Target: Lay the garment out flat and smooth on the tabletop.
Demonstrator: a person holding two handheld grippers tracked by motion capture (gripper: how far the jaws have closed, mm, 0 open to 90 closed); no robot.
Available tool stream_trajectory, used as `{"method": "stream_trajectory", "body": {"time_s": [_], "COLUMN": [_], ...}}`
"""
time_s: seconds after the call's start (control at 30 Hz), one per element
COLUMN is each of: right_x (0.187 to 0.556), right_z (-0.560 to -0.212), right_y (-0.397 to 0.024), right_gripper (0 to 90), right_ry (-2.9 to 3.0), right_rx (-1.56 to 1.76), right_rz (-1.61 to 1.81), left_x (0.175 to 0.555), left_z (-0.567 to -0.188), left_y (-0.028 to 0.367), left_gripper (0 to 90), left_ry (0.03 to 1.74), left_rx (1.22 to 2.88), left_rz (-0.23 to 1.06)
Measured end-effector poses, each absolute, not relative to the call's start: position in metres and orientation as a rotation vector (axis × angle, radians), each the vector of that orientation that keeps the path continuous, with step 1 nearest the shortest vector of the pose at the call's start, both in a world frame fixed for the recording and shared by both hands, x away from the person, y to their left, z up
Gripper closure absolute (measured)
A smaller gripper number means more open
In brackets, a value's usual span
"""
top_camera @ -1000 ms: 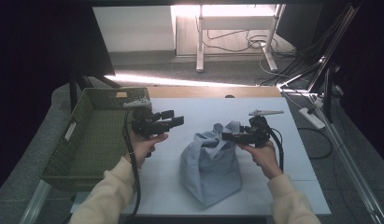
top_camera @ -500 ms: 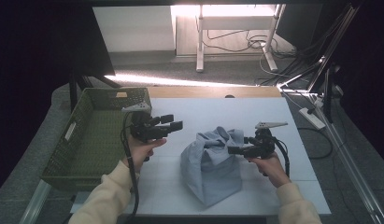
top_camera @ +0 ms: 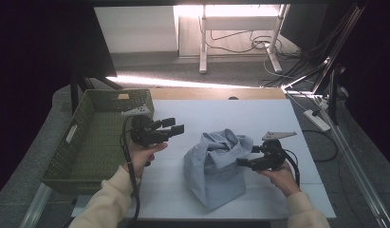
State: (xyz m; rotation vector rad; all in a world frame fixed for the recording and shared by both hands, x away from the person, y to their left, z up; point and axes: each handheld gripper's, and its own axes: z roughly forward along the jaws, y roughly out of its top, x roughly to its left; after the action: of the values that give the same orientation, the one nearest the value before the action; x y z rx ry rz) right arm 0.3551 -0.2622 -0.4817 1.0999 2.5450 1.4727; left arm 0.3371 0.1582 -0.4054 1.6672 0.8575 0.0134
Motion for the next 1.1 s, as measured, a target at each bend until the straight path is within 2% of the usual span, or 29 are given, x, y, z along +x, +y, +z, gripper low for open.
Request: {"method": "stream_trajectory", "body": {"time_s": [0.23,0.47,0.77,1.1], "right_x": [0.351,0.343,0.342,0.365], "right_z": [-0.481,-0.466,-0.443,-0.445], "right_y": [-0.274,-0.277,-0.262,-0.234], "right_gripper": [10.9,12.9,18.1,22.8], "right_ry": [2.525,2.439,2.366,2.368], "right_rx": [1.121,1.082,1.033,1.050], "right_rz": [1.457,1.476,1.496,1.386], "left_x": [0.334,0.328,0.316,0.306], "left_z": [-0.405,-0.405,-0.410,-0.414], "left_y": [0.158,0.159,0.159,0.160], "left_gripper": [34.6,34.8,34.8,34.7], "left_ry": [0.847,0.842,0.827,0.811], "left_rx": [1.669,1.687,1.702,1.710], "left_rz": [0.013,0.021,0.028,0.000]}}
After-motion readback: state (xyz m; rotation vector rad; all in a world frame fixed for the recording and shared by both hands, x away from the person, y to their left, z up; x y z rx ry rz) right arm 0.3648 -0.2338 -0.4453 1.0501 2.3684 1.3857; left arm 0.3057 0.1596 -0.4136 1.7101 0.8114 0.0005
